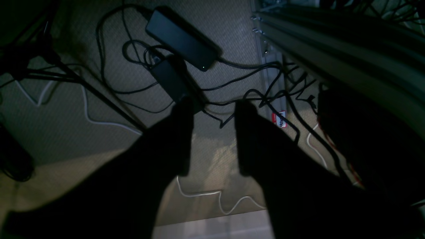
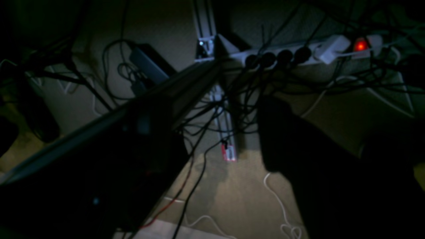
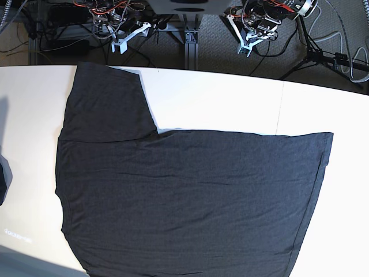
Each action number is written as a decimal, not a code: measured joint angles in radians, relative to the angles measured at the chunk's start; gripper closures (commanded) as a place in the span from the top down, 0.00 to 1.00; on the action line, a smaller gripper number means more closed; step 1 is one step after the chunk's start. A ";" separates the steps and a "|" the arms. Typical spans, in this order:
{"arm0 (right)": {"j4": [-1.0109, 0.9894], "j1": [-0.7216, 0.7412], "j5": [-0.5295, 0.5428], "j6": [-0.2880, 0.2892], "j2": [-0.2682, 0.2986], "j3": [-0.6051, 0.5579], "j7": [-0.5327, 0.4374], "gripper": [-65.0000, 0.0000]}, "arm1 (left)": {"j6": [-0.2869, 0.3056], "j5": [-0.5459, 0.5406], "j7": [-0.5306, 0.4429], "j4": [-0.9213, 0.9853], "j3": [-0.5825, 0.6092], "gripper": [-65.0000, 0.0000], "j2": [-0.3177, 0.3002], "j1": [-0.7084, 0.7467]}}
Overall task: Fold the T-shirt properly
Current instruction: 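Raise both arms from rest and move toward the shirt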
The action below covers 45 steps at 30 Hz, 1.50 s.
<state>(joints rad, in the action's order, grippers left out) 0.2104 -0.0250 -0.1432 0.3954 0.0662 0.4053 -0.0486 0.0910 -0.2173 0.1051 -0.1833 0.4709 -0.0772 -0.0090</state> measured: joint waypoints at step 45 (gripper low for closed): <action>0.021 -0.051 -0.071 0.006 0.012 0.000 -0.001 0.60 | 0.274 0.000 0.104 -0.035 0.000 0.21 -0.010 0.026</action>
<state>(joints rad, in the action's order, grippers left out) 0.2317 -0.0761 -0.2142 0.4019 0.0784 0.4049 -0.0494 0.3645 -0.2176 0.2092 -0.2180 0.4709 -0.0868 0.0174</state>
